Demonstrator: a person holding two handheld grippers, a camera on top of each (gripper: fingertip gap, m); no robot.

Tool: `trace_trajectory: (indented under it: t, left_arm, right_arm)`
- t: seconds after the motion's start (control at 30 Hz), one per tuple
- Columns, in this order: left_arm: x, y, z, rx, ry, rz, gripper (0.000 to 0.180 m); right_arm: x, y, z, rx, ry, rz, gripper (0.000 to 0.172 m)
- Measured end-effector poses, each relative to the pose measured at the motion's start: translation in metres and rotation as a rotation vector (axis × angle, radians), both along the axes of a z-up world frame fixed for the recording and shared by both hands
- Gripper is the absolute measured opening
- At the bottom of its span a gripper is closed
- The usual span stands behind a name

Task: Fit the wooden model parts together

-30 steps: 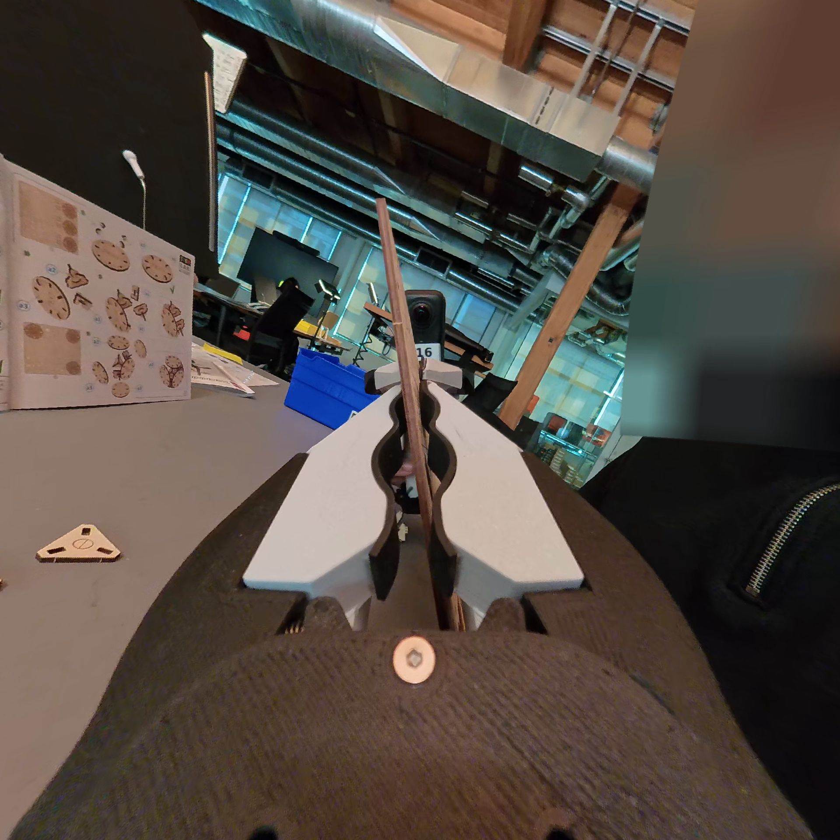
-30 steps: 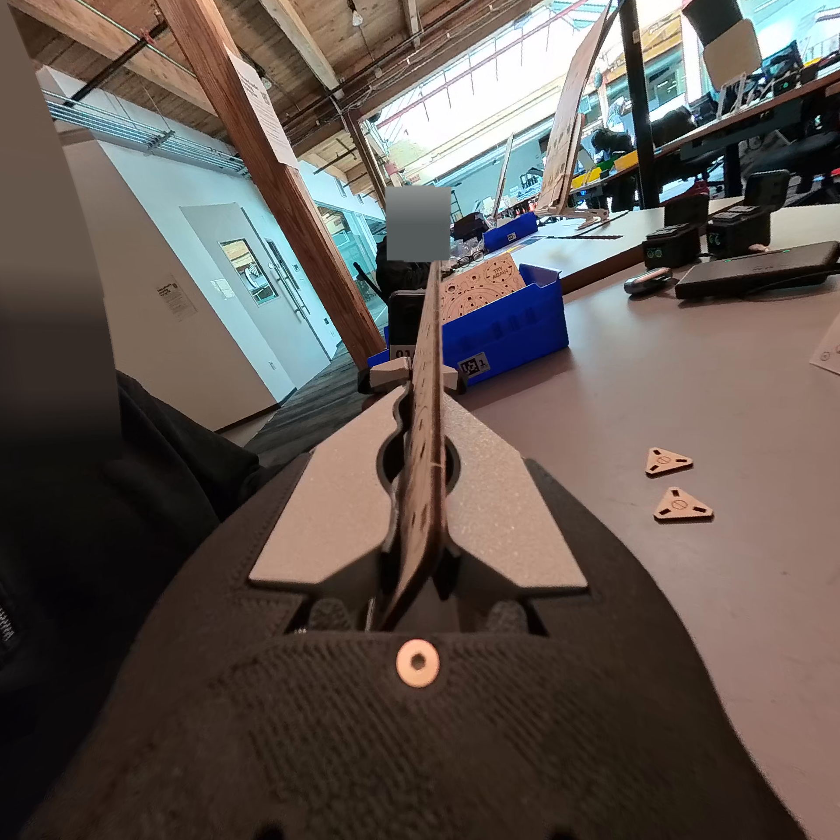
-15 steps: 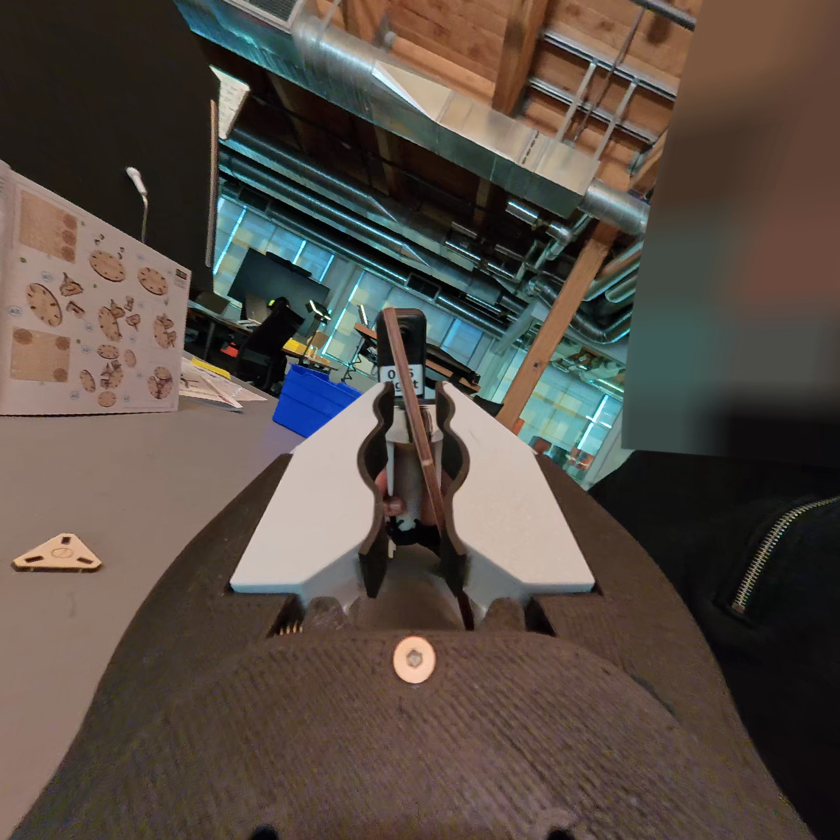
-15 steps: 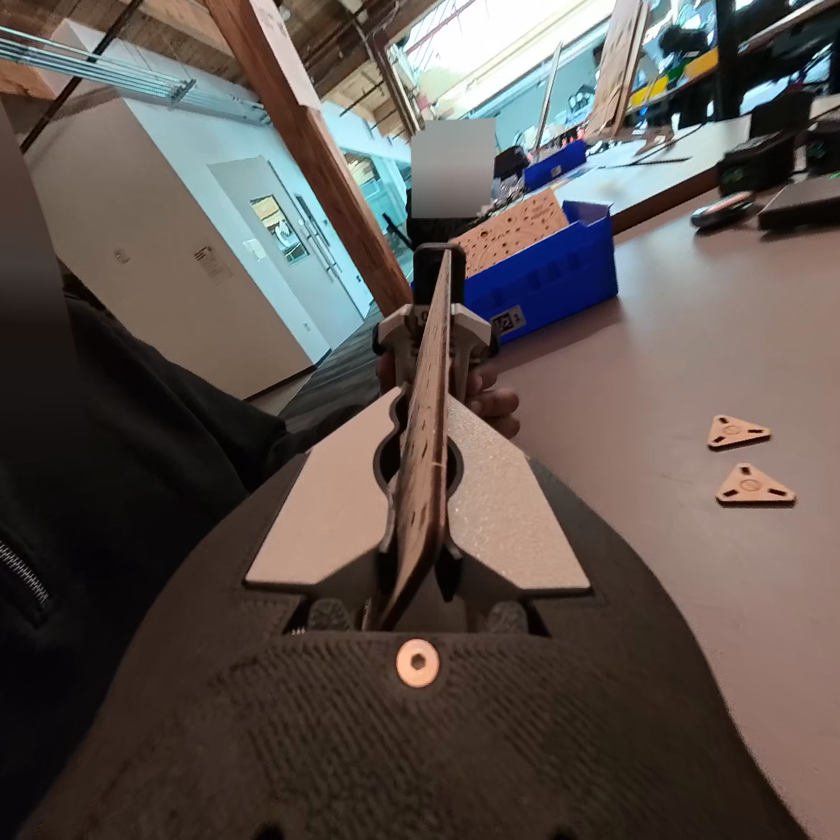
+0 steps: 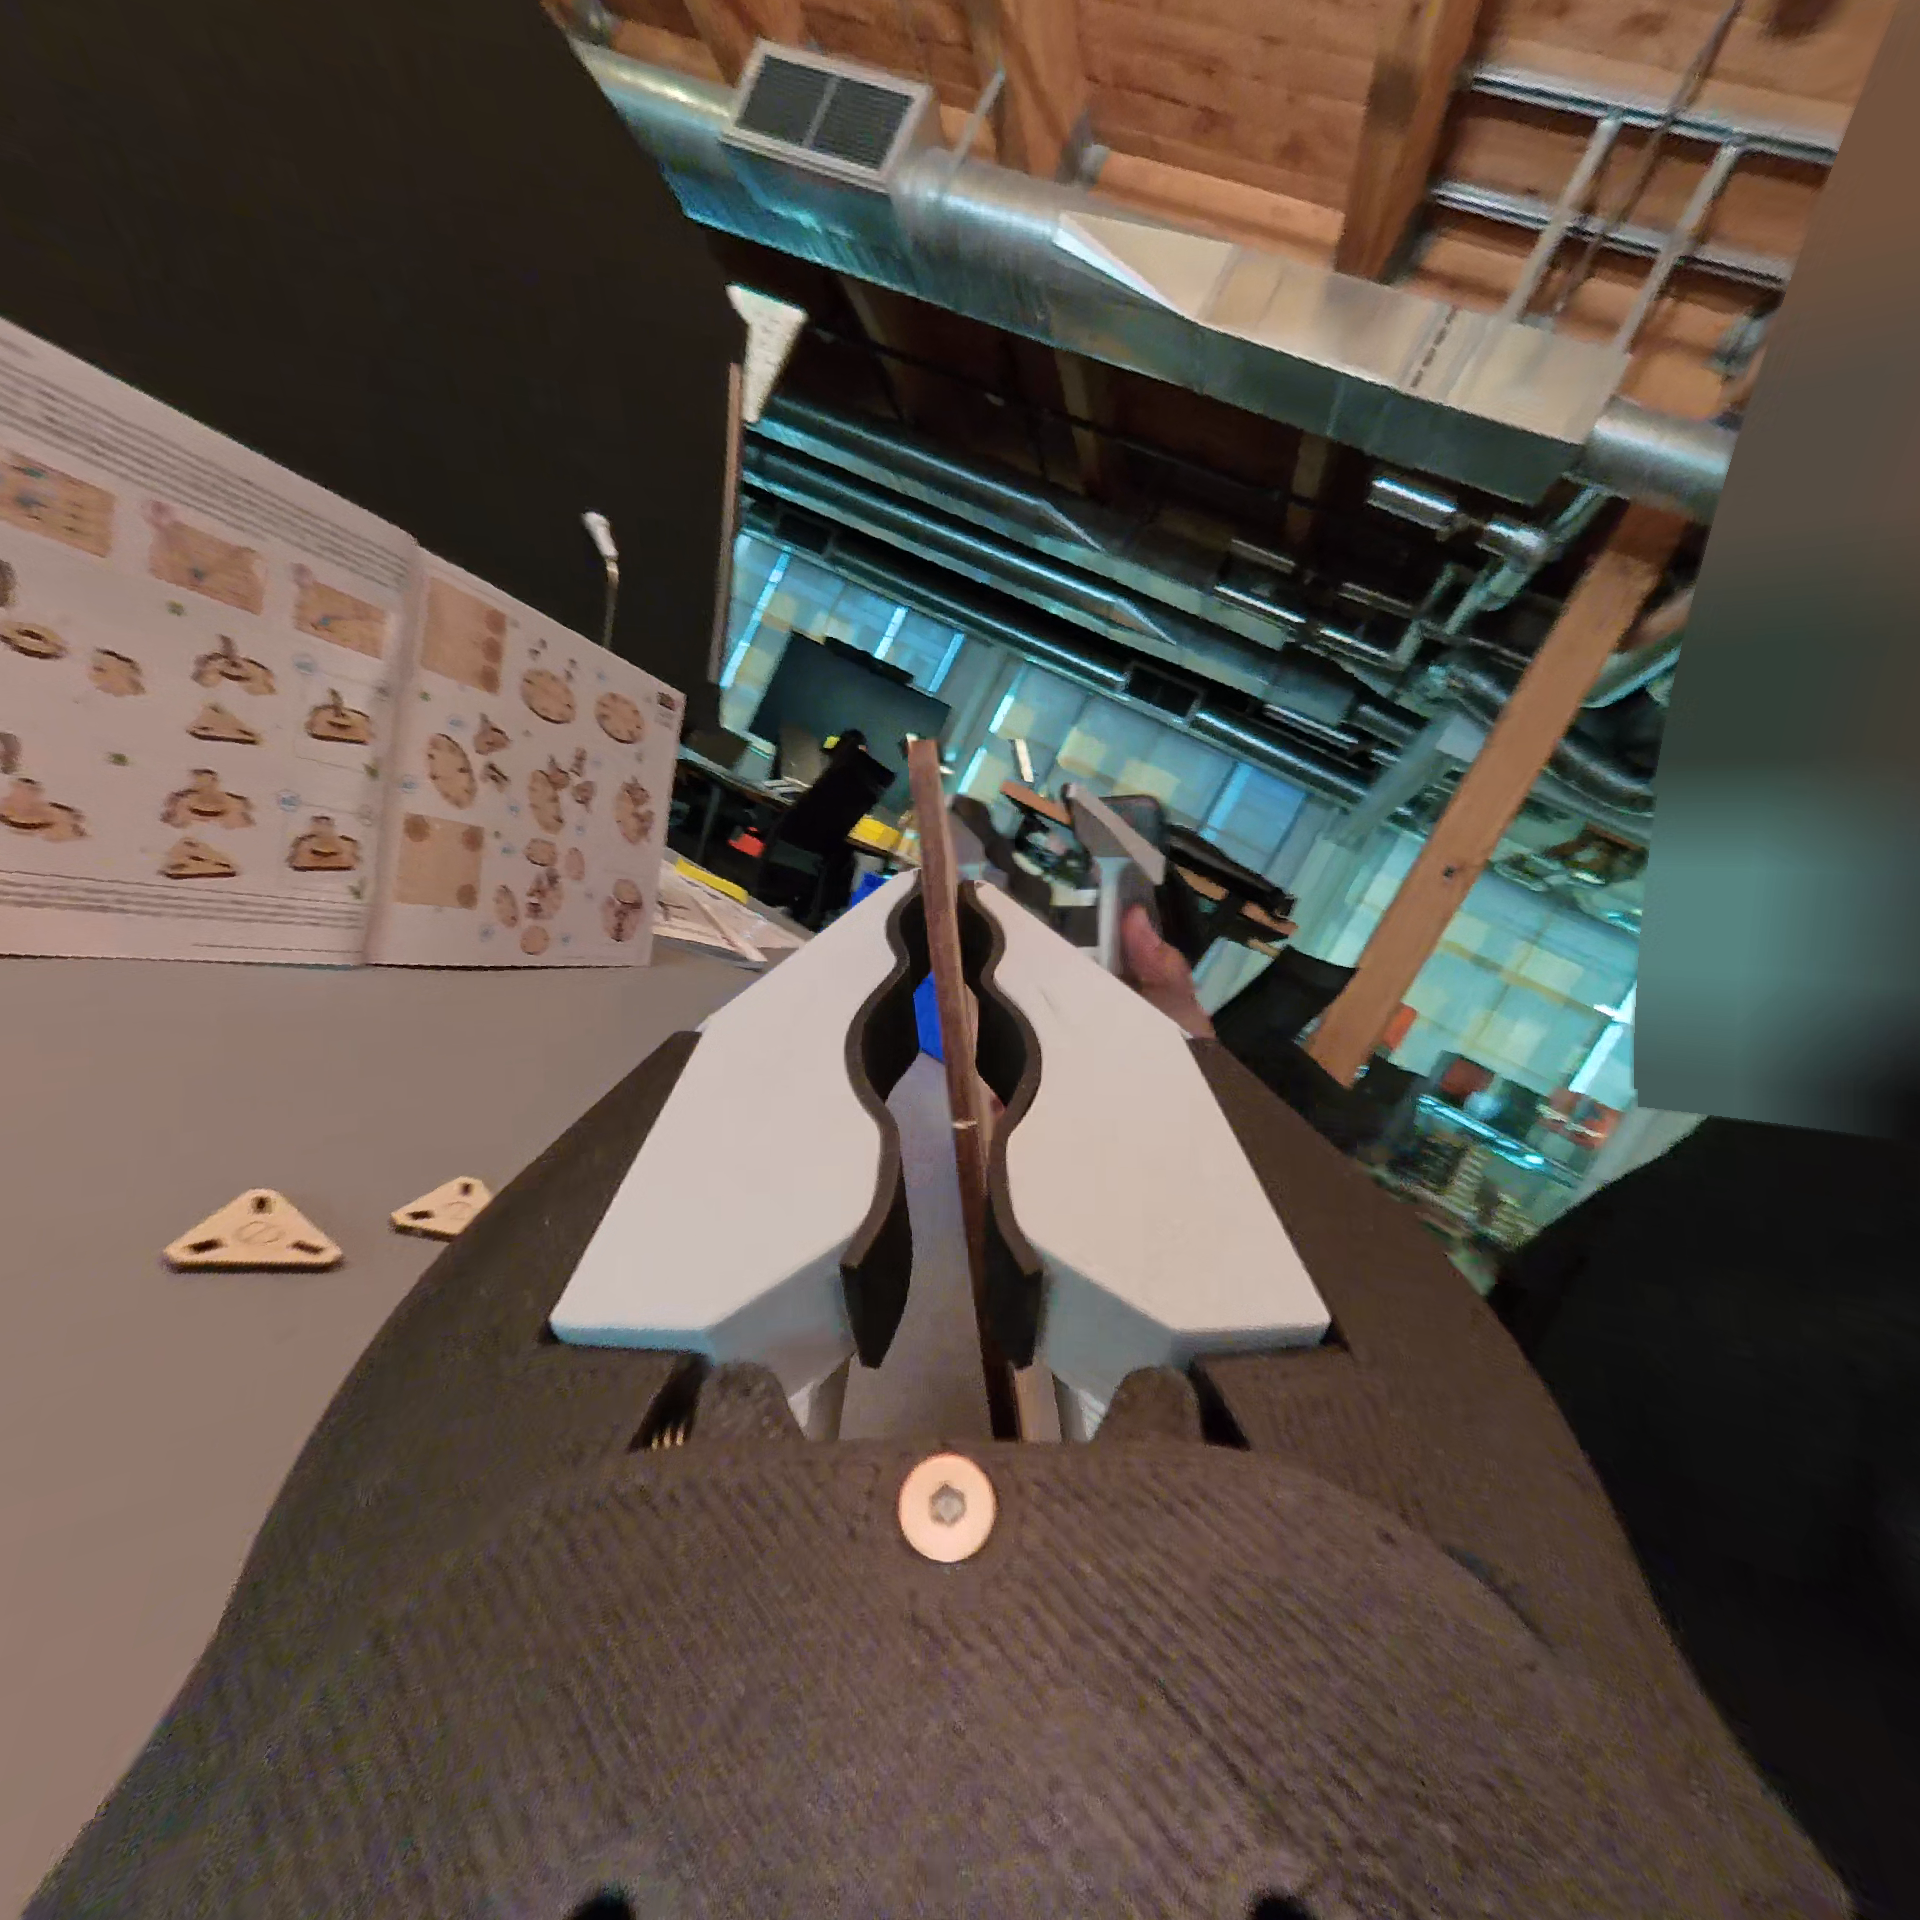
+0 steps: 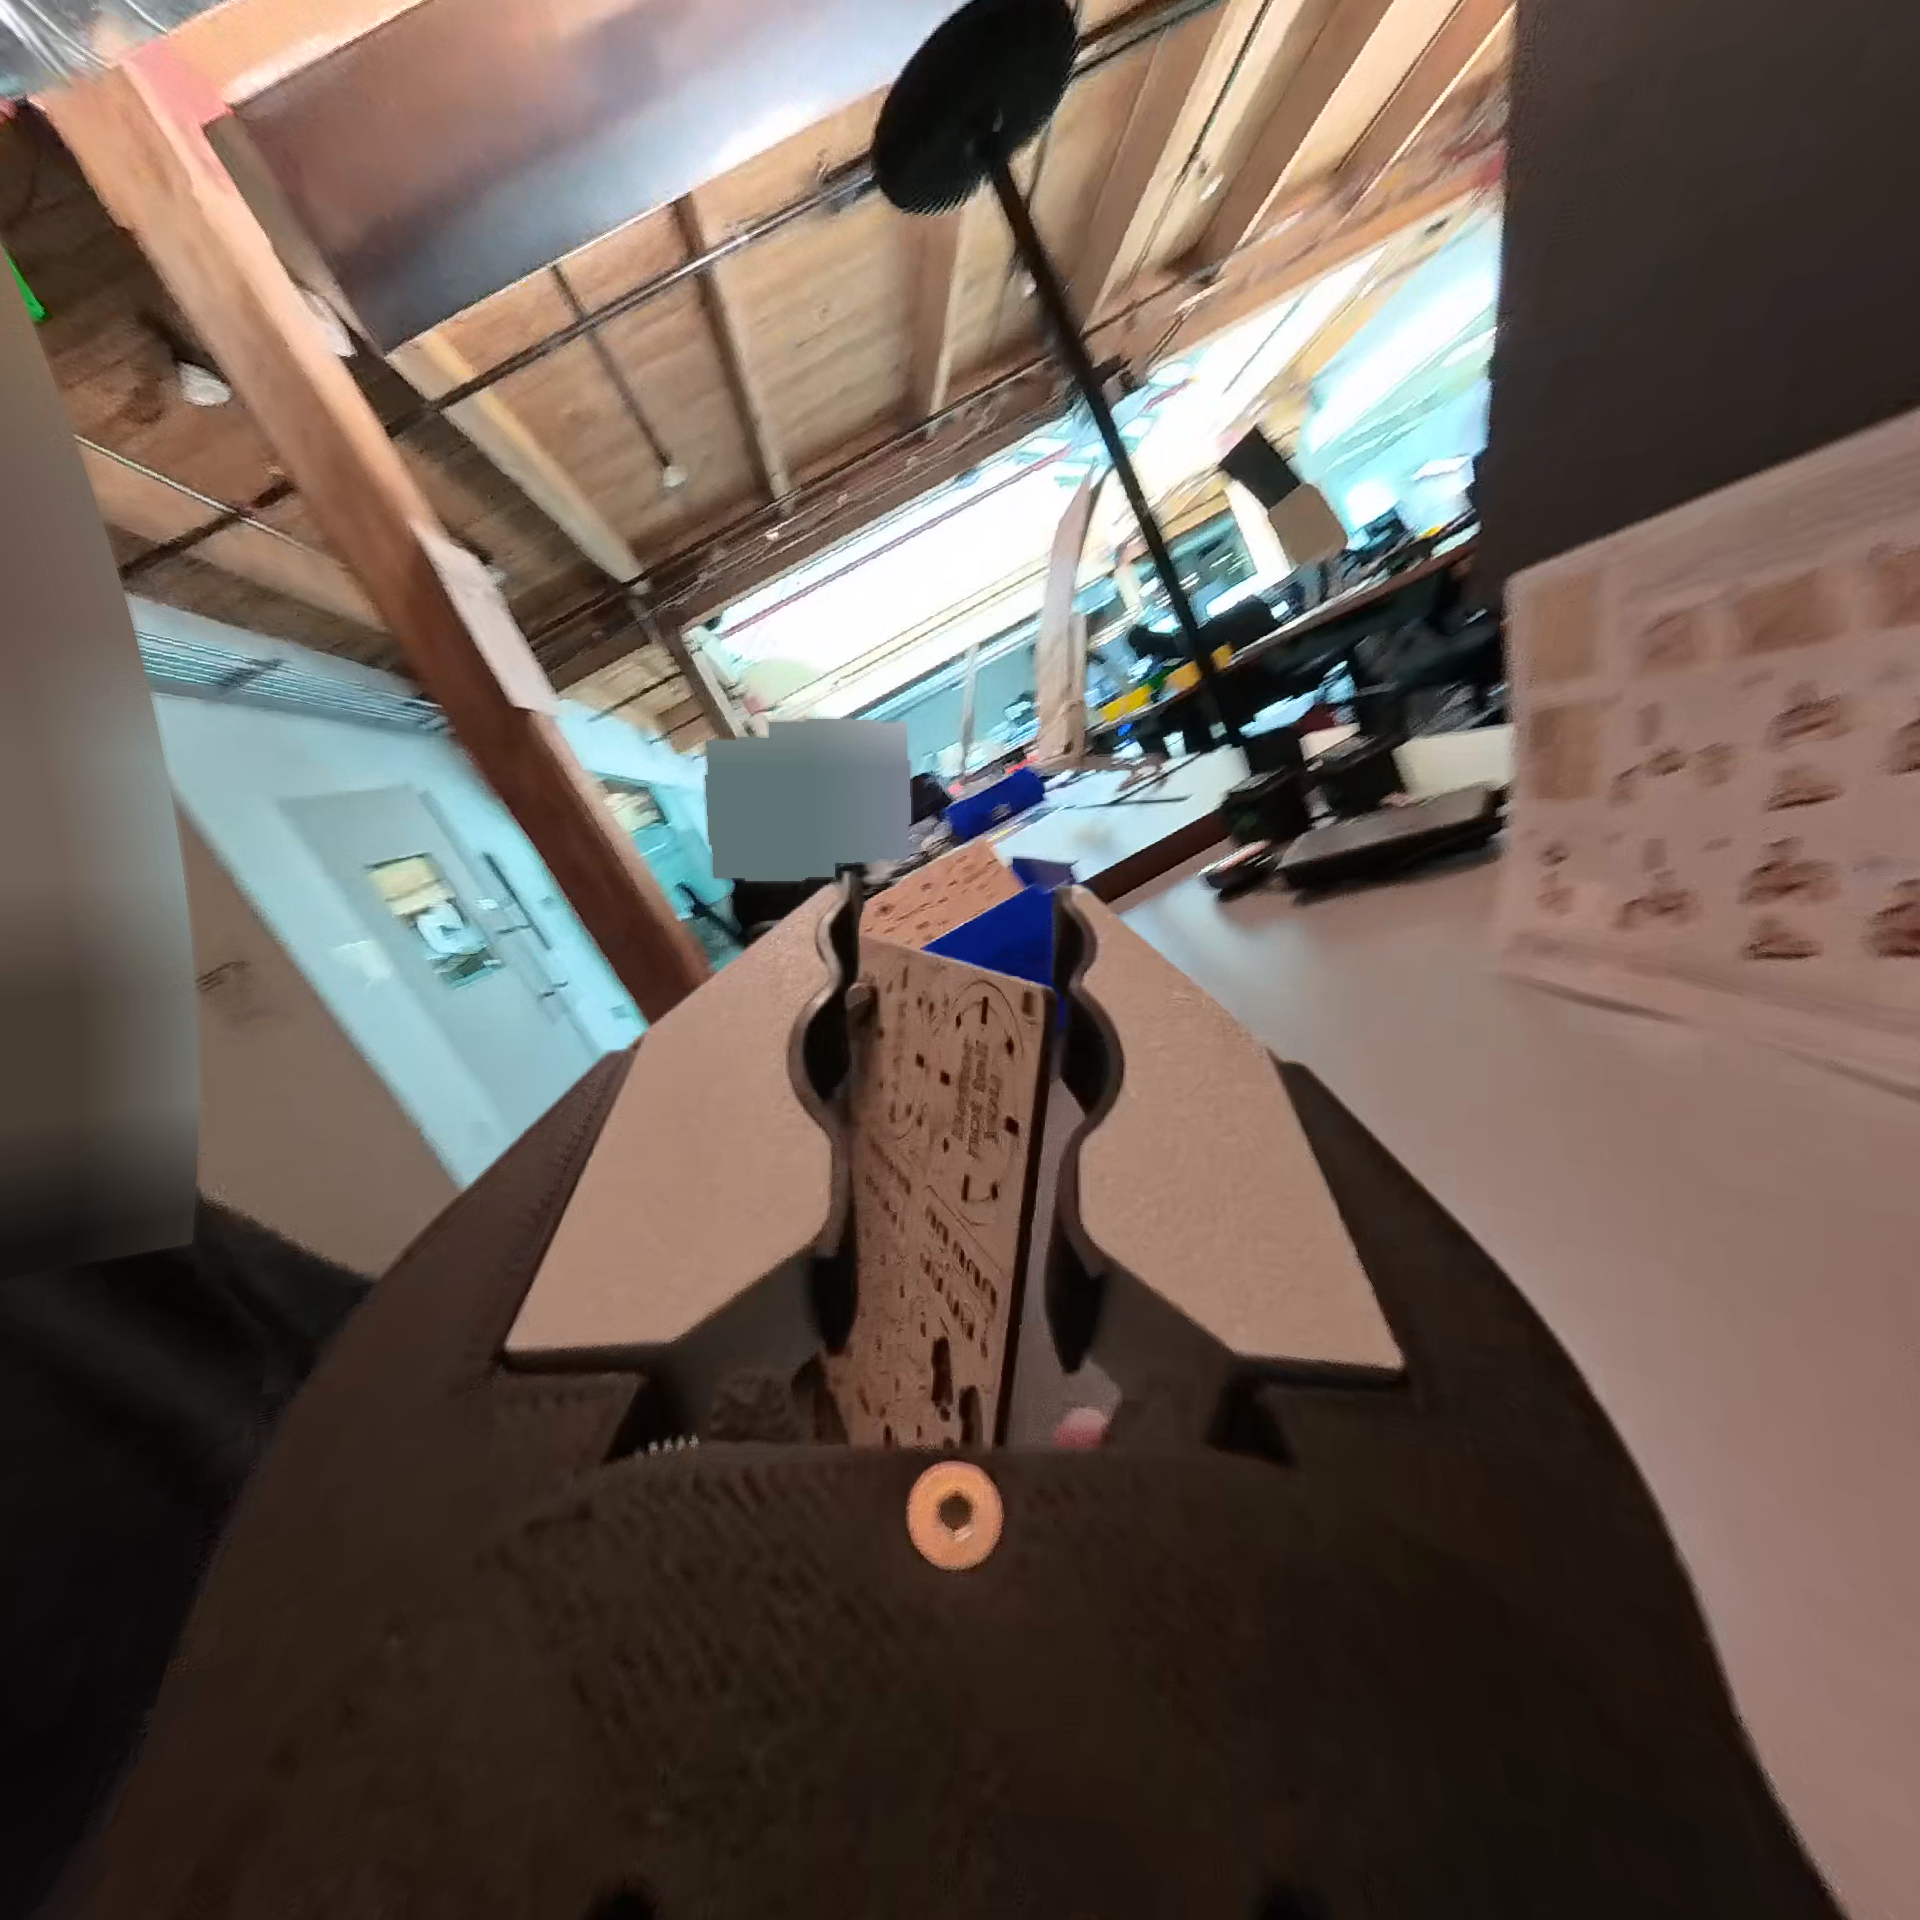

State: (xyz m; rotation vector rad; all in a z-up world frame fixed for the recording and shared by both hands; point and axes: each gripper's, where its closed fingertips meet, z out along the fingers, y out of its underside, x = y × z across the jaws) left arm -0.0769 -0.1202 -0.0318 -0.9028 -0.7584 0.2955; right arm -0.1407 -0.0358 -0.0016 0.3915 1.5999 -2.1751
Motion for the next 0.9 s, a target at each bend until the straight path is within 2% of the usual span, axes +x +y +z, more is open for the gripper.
trace_trajectory:
  t: [0.13, 0.27, 0.4, 0.43, 0.53, 0.63, 0.77, 0.9]
  left_arm:
    - [-0.002, -0.006, 0.001, -0.039, 0.013, 0.074, 0.002]
    - [0.001, -0.004, 0.003, -0.056, 0.044, 0.073, 0.002]
    - [0.006, -0.001, 0.007, -0.069, 0.073, 0.051, 0.001]
    - [0.006, 0.001, 0.007, -0.075, 0.078, 0.049, 0.001]
    - [0.007, 0.005, 0.008, -0.096, 0.090, 0.044, 0.002]
    - [0.009, 0.008, 0.010, -0.114, 0.108, 0.041, 0.002]
    - [0.012, 0.010, 0.012, -0.128, 0.124, 0.039, 0.002]
    - [0.013, 0.015, 0.012, -0.148, 0.136, 0.032, 0.002]
  right_arm:
    - [0.007, 0.000, 0.006, 0.080, 0.246, -0.129, 0.032]
    - [0.035, -0.020, -0.004, 0.206, 0.476, -0.108, 0.042]
    - [0.055, -0.030, 0.011, 0.312, 0.550, 0.066, 0.042]
    - [0.058, -0.032, 0.013, 0.397, 0.574, 0.120, 0.040]
    - [0.060, -0.039, -0.001, 0.741, 0.689, 0.283, 0.052]
    - [0.055, -0.049, -0.018, 0.961, 0.828, 0.371, 0.039]
    - [0.066, -0.058, -0.031, 1.095, 0.832, 0.515, 0.031]
    - [0.073, -0.067, -0.034, 1.147, 0.837, 0.567, 0.021]
